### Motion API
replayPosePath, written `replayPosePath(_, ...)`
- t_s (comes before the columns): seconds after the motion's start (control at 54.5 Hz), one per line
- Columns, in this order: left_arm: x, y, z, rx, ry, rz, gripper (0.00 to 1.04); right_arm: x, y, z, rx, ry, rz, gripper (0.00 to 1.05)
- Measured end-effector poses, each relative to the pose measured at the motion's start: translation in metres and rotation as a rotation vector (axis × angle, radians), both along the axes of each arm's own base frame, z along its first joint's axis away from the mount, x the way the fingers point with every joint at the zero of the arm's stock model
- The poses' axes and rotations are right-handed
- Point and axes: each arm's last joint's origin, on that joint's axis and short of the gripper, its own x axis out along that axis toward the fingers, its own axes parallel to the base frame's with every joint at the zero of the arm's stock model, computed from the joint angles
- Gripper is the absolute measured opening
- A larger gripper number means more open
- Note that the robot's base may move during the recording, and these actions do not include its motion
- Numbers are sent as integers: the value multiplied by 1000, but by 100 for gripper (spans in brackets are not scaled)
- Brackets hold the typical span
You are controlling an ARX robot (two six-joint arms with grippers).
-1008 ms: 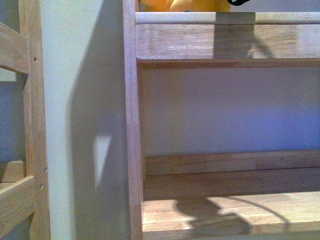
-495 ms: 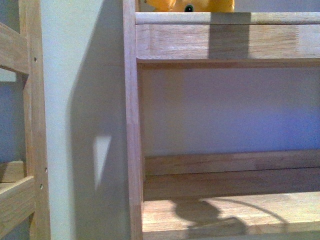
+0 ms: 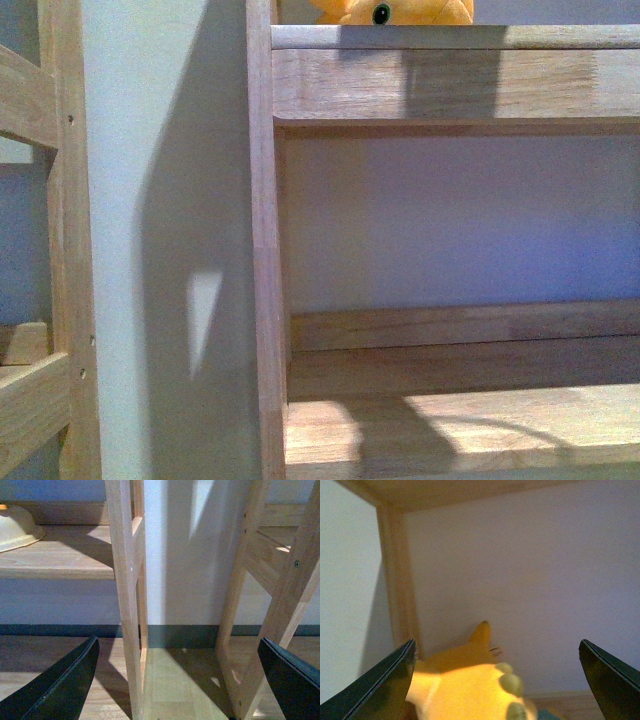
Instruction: Put away toys
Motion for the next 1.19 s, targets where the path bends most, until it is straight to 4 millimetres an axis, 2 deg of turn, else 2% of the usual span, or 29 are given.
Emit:
replayPosePath(0.128, 0, 0, 0, 0, 0, 0, 98, -40, -16, 0, 16, -38, -135, 98)
replayPosePath(0.275, 0, 0, 0, 0, 0, 0, 98, -82, -37, -11, 34, -59, -245, 98)
replayPosePath(0.495, 0, 0, 0, 0, 0, 0, 98, -144, -71, -47, 6, -44, -331, 98)
replayPosePath(0.678, 0, 0, 0, 0, 0, 0, 98, -183, -91, -84, -46, 1, -342, 98)
replayPosePath(0.843, 0, 0, 0, 0, 0, 0, 98, -208, -103, -120, -71, 68, -340, 98)
replayPosePath(0.953, 0, 0, 0, 0, 0, 0, 98, -223, -107, -163, -81, 129, -285, 98)
replayPosePath(1.192, 0, 0, 0, 0, 0, 0, 98, -220, -109, -233, 7, 280, -191, 98)
